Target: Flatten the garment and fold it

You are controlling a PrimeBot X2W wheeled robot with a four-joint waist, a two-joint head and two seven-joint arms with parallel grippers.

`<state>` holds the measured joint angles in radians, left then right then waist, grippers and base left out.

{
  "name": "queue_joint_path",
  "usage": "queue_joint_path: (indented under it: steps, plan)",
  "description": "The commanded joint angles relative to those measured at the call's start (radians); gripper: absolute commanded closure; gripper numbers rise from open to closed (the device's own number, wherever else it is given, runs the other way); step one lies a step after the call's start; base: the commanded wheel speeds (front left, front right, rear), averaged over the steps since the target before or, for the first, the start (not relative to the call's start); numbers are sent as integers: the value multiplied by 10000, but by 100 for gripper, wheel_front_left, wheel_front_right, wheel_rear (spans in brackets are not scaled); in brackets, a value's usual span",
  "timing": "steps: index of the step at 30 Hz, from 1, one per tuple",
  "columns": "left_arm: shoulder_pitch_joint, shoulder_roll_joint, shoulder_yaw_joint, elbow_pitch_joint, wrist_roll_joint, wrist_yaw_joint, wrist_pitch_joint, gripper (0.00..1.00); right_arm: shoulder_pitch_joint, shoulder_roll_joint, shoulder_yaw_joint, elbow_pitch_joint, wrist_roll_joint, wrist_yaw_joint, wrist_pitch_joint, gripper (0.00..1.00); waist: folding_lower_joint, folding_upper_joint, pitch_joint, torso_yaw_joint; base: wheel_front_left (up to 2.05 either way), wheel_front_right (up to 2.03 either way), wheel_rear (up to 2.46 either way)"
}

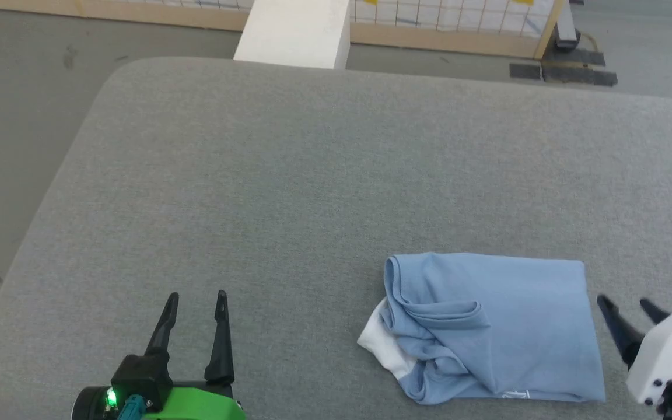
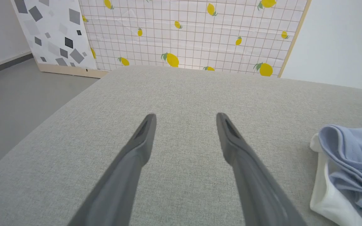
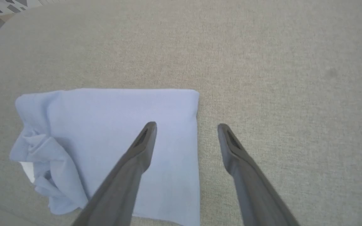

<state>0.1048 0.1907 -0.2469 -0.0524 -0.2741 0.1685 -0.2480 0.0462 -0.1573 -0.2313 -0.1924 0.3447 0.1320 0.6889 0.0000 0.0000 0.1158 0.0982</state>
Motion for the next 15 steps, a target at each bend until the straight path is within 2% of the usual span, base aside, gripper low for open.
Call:
queue_joint_path:
  steps: [1,15]
  plan:
    - [98,80,0,-73,18,49,19,0,121,-2,29,142,-45,-13,-53,0,0,0,205,-102,0,0,0]
    - [-305,266,-228,-176,189,20,259,0,-559,-263,711,2568,422,-13,-354,0,0,0,494,177,0,0,0]
